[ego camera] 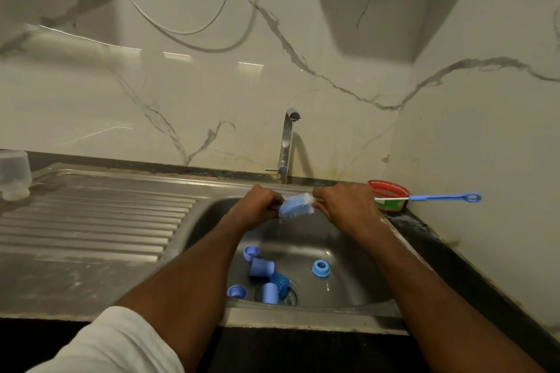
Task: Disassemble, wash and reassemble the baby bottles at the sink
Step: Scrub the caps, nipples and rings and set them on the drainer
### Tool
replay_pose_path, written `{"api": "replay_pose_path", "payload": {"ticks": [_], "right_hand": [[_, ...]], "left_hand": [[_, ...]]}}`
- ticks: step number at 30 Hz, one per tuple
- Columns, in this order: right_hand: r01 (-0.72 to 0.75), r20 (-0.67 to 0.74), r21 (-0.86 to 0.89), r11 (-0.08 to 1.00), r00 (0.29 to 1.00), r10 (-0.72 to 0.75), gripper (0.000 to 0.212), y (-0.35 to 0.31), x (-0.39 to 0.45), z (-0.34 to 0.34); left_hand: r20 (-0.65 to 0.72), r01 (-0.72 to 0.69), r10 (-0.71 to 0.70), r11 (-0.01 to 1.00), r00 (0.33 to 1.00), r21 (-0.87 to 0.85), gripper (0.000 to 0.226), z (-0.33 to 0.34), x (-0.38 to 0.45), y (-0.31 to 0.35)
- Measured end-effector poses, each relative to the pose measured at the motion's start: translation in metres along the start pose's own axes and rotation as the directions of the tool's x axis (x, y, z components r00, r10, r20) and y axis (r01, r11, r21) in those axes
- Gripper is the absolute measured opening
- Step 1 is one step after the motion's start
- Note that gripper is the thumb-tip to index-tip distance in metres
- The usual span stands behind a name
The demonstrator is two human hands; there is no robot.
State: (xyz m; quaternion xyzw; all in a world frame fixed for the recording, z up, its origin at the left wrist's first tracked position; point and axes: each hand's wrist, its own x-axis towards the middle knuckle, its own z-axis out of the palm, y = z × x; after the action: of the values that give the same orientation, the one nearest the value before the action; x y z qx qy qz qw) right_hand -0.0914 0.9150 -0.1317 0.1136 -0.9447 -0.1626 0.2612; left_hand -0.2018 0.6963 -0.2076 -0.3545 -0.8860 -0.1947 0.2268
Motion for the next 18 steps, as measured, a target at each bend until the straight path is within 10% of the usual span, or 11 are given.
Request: {"api": "replay_pose_path", "payload": {"ticks": [4, 6, 8, 13, 18], "right_hand": [[-0.366, 0.241, 0.411, 0.835, 0.927, 0.288, 0.036, -0.003, 0.001, 0.013], [-0.713, 0.662, 0.657, 0.245, 0.701, 0.264, 0.034, 0.005, 0.006, 0.011], [-0.818, 0.811, 0.575, 0.002, 0.570, 0.133, 0.034, 0.009, 0.002, 0.005], [-0.292, 0.244, 0.388, 0.874, 0.947, 0.209, 0.059, 0.012, 0.002, 0.021], [0.116, 0.025, -0.025, 0.993, 0.993, -0.115, 0.028, 0.002, 0.003, 0.009]], "left_hand": [[-0.121, 0.021, -0.031, 0.997, 0.992, -0.077, 0.022, -0.006, -0.002, 0.000], [-0.170, -0.021, 0.023, 1.000, 0.985, 0.012, 0.025, -0.012, 0.001, 0.005], [-0.202, -0.059, 0.086, 0.989, 0.976, 0.135, 0.030, -0.012, 0.004, 0.014], [-0.039, 0.102, -0.099, 0.989, 0.994, 0.104, 0.031, 0.010, 0.005, 0.018], [0.059, 0.049, -0.047, 0.998, 0.997, -0.034, 0.029, -0.002, -0.008, 0.008]]}}
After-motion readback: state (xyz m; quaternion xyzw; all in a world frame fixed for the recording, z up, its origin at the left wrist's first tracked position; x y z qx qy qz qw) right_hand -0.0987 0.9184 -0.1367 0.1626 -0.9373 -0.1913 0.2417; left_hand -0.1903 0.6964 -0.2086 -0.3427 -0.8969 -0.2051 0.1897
